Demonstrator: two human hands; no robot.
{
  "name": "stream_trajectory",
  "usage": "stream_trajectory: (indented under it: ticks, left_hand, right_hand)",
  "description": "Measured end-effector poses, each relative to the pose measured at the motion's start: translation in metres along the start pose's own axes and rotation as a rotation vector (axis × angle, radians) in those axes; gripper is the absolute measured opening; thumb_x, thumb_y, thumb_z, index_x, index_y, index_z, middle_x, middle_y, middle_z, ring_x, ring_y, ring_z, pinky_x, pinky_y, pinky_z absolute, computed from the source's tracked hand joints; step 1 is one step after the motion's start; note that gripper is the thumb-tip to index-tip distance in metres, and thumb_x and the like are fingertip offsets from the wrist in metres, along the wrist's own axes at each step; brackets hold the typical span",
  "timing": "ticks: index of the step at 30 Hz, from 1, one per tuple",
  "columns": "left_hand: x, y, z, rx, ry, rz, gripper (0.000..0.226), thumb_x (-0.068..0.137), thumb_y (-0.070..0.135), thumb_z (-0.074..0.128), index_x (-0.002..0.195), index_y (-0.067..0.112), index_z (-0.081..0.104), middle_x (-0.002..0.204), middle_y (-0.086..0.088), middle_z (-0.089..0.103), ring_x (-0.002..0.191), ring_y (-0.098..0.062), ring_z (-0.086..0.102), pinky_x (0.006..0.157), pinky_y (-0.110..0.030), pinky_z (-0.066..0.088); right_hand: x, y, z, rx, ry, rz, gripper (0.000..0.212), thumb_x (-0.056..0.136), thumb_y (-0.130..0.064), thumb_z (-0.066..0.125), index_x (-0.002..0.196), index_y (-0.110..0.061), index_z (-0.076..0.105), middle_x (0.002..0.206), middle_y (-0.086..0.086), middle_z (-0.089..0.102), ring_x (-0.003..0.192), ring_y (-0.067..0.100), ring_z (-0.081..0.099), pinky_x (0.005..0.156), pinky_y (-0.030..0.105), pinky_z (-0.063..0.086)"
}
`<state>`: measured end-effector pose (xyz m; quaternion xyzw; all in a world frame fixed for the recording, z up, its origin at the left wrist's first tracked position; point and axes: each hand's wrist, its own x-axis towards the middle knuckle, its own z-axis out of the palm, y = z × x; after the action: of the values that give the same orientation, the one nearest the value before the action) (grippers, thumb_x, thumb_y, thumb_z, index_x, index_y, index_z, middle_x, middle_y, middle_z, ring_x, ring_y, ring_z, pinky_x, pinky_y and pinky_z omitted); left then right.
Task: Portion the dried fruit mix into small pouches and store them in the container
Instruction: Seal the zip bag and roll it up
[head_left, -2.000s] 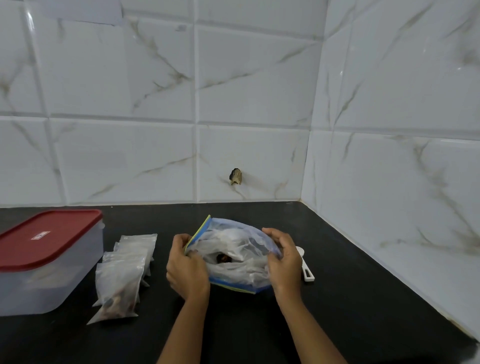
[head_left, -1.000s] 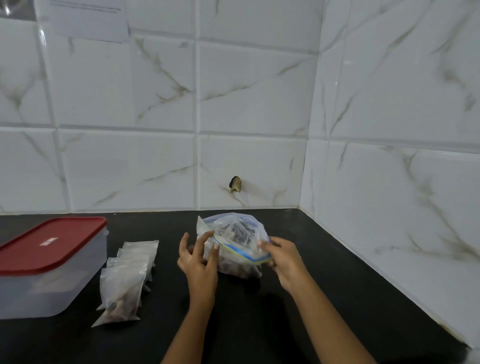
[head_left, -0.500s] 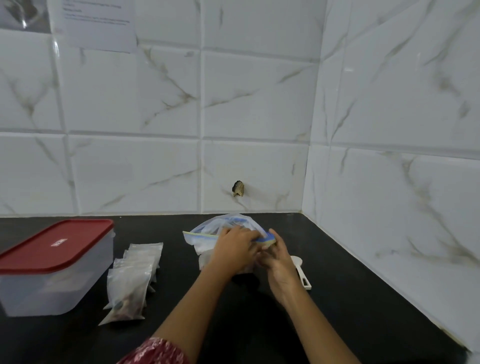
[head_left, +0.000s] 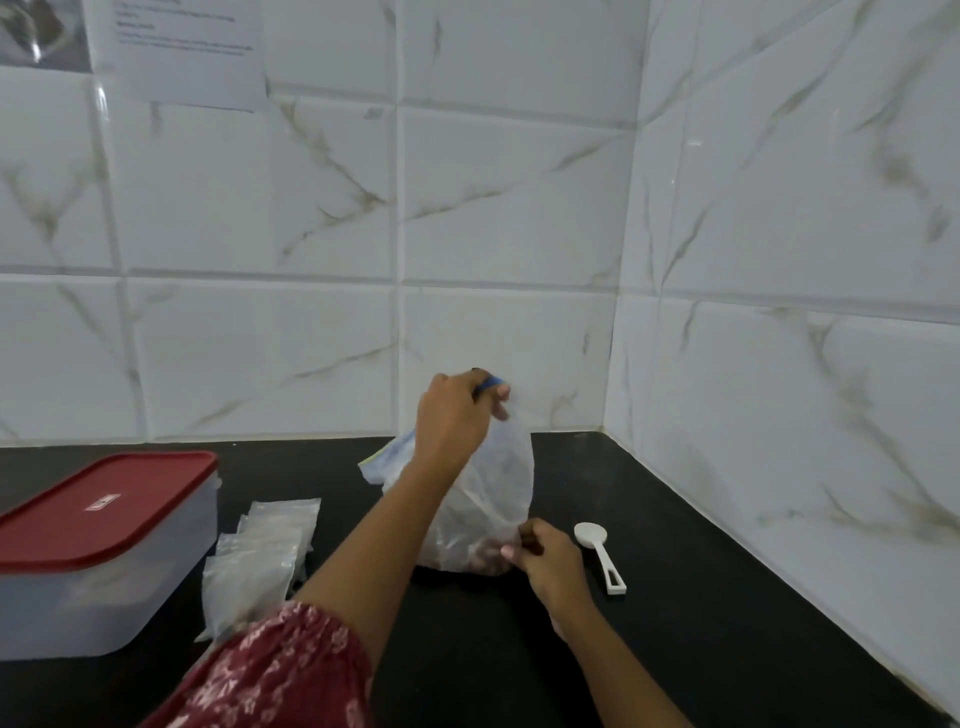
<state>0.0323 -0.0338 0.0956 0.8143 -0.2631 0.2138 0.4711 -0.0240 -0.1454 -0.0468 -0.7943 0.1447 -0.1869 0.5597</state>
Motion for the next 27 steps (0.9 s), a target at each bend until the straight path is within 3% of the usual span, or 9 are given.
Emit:
stream_trajectory:
  ticks: [3, 6, 10, 13, 16, 20, 22, 25, 27]
  left_hand:
    - [0.014, 0.017, -0.015, -0.024, 0.067, 0.018, 0.014, 0.091, 0.022, 0.058, 0.085, 0.013, 0.068, 0.075, -0.006, 0.072, 0.059, -0.014, 0.054, 0.061, -0.029, 0.046]
    - [0.021, 0.023, -0.023, -0.069, 0.027, 0.023, 0.017, 0.084, 0.022, 0.068, 0.094, 0.009, 0.067, 0.084, -0.008, 0.067, 0.076, -0.023, 0.06, 0.064, -0.029, 0.048]
    - [0.019, 0.017, -0.032, -0.054, -0.166, 0.065, 0.03, 0.087, 0.033, 0.063, 0.113, 0.018, 0.061, 0.101, 0.004, 0.061, 0.091, -0.008, 0.054, 0.067, -0.007, 0.039]
    - [0.006, -0.012, -0.041, -0.15, 0.138, 0.107, 0.026, 0.095, 0.031, 0.05, 0.114, 0.019, 0.063, 0.113, 0.004, 0.064, 0.107, -0.008, 0.053, 0.089, -0.017, 0.036]
    - [-0.012, -0.056, -0.043, -0.413, 0.487, -0.258, 0.029, 0.098, 0.023, 0.043, 0.121, 0.01, 0.056, 0.121, -0.001, 0.056, 0.113, -0.016, 0.049, 0.093, -0.025, 0.035]
    - [-0.026, -0.089, -0.04, -0.709, 0.256, -0.794, 0.017, 0.092, 0.009, 0.039, 0.082, 0.006, 0.053, 0.079, -0.005, 0.048, 0.076, -0.019, 0.047, 0.068, -0.03, 0.038]
    - [-0.026, -0.09, -0.039, -0.659, 0.133, -0.848, 0.021, 0.087, 0.005, 0.04, 0.067, 0.008, 0.045, 0.069, -0.007, 0.043, 0.062, -0.018, 0.04, 0.058, -0.029, 0.033]
    - [-0.025, -0.089, -0.042, -0.664, 0.119, -0.924, 0.007, 0.085, 0.01, 0.043, 0.082, 0.006, 0.047, 0.076, -0.009, 0.044, 0.065, -0.02, 0.04, 0.057, -0.031, 0.033]
    - [-0.029, -0.091, -0.045, -0.808, 0.084, -0.998, 0.011, 0.087, 0.014, 0.044, 0.082, 0.005, 0.045, 0.081, -0.013, 0.047, 0.07, -0.027, 0.045, 0.064, -0.038, 0.041]
  right_hand:
    - [0.003, 0.003, -0.003, -0.015, 0.003, 0.012, 0.015, 0.085, -0.005, 0.061, 0.082, -0.019, 0.062, 0.093, 0.001, 0.069, 0.091, 0.015, 0.065, 0.08, 0.023, 0.049]
    - [0.004, 0.003, -0.004, -0.015, 0.018, 0.029, 0.019, 0.087, -0.003, 0.058, 0.081, -0.02, 0.059, 0.095, 0.004, 0.068, 0.092, 0.018, 0.065, 0.083, 0.027, 0.05]
    - [0.005, -0.005, -0.005, 0.1, -0.004, 0.034, 0.028, 0.085, 0.003, 0.054, 0.096, -0.022, 0.055, 0.105, 0.002, 0.063, 0.091, 0.013, 0.062, 0.077, 0.024, 0.052]
    - [0.007, -0.013, -0.005, 0.248, -0.017, -0.012, 0.047, 0.085, -0.006, 0.061, 0.125, -0.021, 0.044, 0.121, 0.0, 0.053, 0.105, 0.014, 0.055, 0.081, 0.027, 0.052]
    - [0.008, -0.02, 0.001, 0.175, 0.197, -0.088, 0.068, 0.079, -0.016, 0.071, 0.137, -0.016, 0.035, 0.129, 0.003, 0.042, 0.119, 0.021, 0.045, 0.101, 0.041, 0.042]
    - [-0.02, -0.028, 0.022, -0.04, 0.723, -0.559, 0.026, 0.081, -0.015, 0.054, 0.106, -0.016, 0.046, 0.101, 0.0, 0.043, 0.091, 0.018, 0.048, 0.079, 0.032, 0.045]
    - [-0.032, -0.026, 0.038, -0.221, 0.625, -0.678, 0.016, 0.081, -0.021, 0.051, 0.095, -0.024, 0.042, 0.092, -0.004, 0.046, 0.082, 0.012, 0.047, 0.069, 0.02, 0.039]
    - [-0.037, -0.025, 0.054, -0.382, 0.292, -0.612, 0.018, 0.084, -0.027, 0.059, 0.099, -0.026, 0.049, 0.1, -0.012, 0.049, 0.093, 0.006, 0.045, 0.077, 0.017, 0.037]
    - [-0.036, -0.028, 0.061, -0.474, 0.251, -0.678, 0.022, 0.082, -0.034, 0.06, 0.1, -0.024, 0.053, 0.104, -0.011, 0.052, 0.097, 0.008, 0.048, 0.08, 0.018, 0.04]
